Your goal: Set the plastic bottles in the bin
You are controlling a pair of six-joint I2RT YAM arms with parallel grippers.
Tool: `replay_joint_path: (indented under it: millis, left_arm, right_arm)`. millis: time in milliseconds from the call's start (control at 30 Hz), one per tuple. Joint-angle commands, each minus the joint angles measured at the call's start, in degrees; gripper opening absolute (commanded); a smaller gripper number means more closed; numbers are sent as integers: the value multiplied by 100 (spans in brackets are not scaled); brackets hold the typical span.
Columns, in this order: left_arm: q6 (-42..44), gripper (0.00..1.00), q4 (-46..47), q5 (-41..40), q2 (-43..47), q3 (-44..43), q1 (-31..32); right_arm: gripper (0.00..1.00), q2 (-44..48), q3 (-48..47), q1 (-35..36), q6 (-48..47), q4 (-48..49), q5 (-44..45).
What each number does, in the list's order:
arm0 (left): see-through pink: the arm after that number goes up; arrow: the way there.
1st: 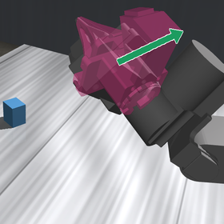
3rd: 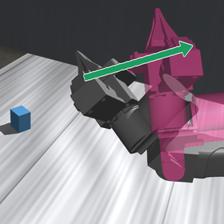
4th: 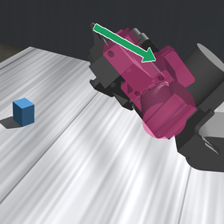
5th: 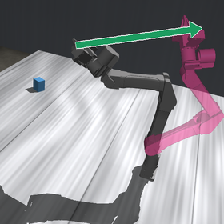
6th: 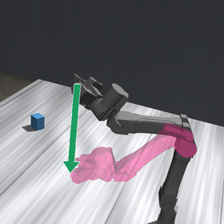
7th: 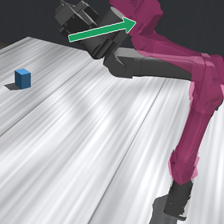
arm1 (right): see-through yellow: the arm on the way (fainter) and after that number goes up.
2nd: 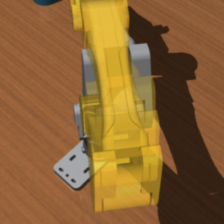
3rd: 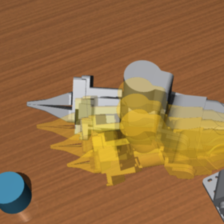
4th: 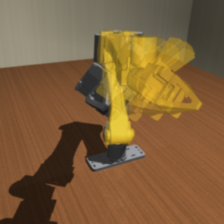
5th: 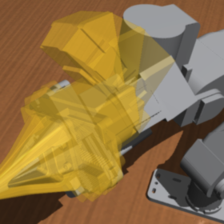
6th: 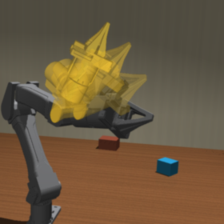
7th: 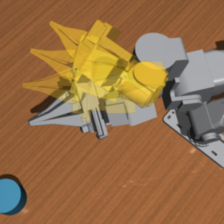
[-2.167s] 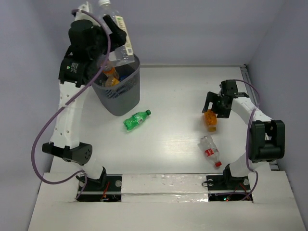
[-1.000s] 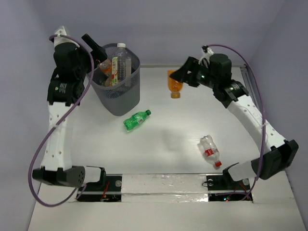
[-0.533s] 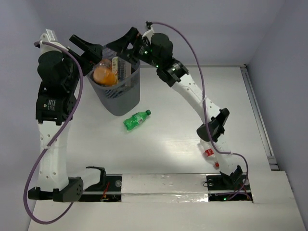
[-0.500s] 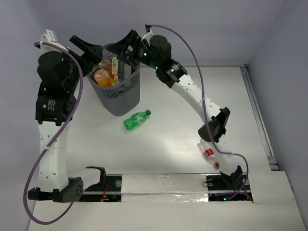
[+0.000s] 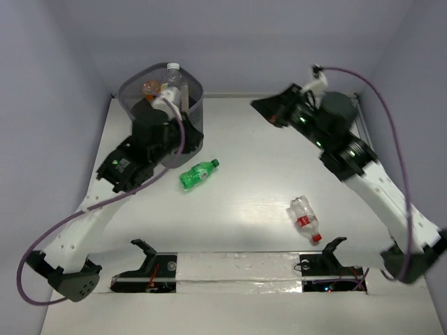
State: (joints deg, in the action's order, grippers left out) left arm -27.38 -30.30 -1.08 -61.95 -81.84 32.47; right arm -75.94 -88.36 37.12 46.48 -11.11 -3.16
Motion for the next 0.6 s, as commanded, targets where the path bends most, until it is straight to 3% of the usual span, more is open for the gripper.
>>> replay_joint_path:
  millis: [0,167,267,300,333,367,400,433,467,500,567]
  left_arm:
    - [434,8,-63,-680,-255,510,698]
    - [514,7,15,-1280,-1037,1231,1007]
    - [777,41,95,-1596,-1415,1355,1007]
    - [856,64,112,-1806,-1520,1347,1007]
    - [926,64,147,-1877,-1669,1329,1007]
    - [1092,78,243,-1896,-1749,1320,1007]
    - [1181,86,288,-1800,-1828,1311,1007]
    - [1356,87,340,-1686,-2012,1285,1007]
    - [1410,87,306,-1685,-2127,1241,1007]
    - [1454,87,297,-1702,-2250,1206,1007]
    - [1542,88,306,-1729,-2488,1206,937]
  right_arm:
    - [3,1199,1511,-301,-798,-809,552]
    - [5,2802,3472,-619,-684,-1585,369]
    - [8,3760,4360,-619,-360,-1929,369]
    - [14,3971,4527,-619,-272,-2008,195]
    - [19,4165,4816,-619,-80,-2035,167]
    - [24,4488,4932,-619,18,-2079,149]
    - [40,4613,5038,-619,97,-2131,123]
    - [57,4797,5213,-619,237,-2245,140]
    - [58,4869,5275,-619,300,-2246,140]
    - [71,4913,5320,-619,326,-2403,227]
    - [80,4957,5338,-619,327,-2614,298]
